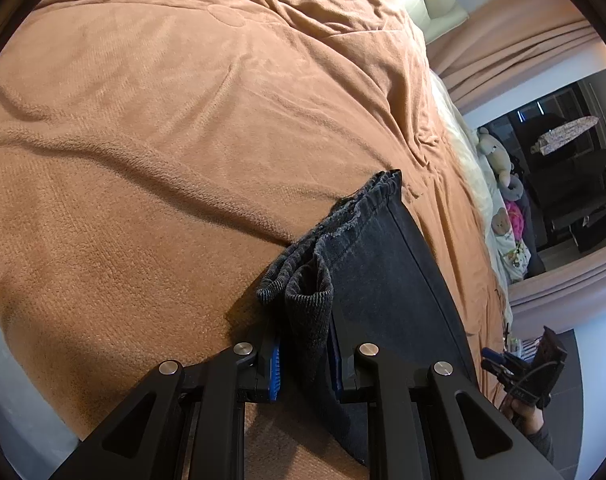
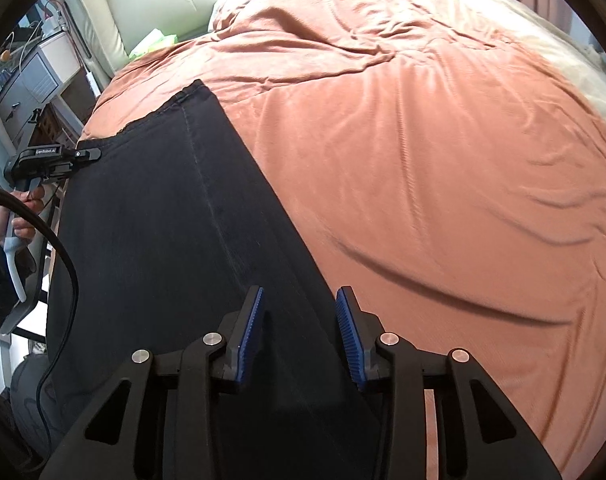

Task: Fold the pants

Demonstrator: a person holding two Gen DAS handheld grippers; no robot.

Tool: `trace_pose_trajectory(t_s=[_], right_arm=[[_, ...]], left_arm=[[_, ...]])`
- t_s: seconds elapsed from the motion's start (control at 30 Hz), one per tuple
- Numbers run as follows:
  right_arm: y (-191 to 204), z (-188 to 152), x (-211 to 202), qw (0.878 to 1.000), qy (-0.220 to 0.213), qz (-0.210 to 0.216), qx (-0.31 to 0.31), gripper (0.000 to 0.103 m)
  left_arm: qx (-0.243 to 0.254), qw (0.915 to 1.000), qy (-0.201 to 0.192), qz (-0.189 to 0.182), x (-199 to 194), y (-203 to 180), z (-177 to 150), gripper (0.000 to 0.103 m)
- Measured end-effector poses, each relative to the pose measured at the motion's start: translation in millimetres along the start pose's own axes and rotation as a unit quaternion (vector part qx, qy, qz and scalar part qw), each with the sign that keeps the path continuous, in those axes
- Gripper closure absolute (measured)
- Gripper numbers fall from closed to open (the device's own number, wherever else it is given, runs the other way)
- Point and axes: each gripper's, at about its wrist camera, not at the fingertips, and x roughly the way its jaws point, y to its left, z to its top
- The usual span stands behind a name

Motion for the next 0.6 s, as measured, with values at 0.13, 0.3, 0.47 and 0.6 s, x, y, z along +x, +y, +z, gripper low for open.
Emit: trace_pose_trajectory(t_s=[0.13, 0.3, 0.47, 0.6], right_arm=[[2.9, 13.1, 20.2, 1.000, 0.014, 0.008, -0.004, 0.069], [7.4, 26.2, 41.9, 0.999, 0.028, 0.017, -0.005, 0.074], [12.0, 34.1, 59.0, 0.999, 0.040, 0.023, -0.007, 0.076], [10.5, 38.6, 69.1, 0.998, 0.052, 0.031, 0.000, 0.076]], left_arm=[[-0.001, 1.0000, 0.002, -0.005, 0.1, 2.2, -0.5, 0.085], [-0.001, 0.9999, 0.004, -0.010, 1.7, 3.9, 1.2, 0.085], [-0.001, 0.9999, 0.007, -0.014, 3.5, 4.8, 3.0, 0.085], [0.001, 0.9998, 0.009, -0.016, 4.4, 5.5, 4.2, 0.085]])
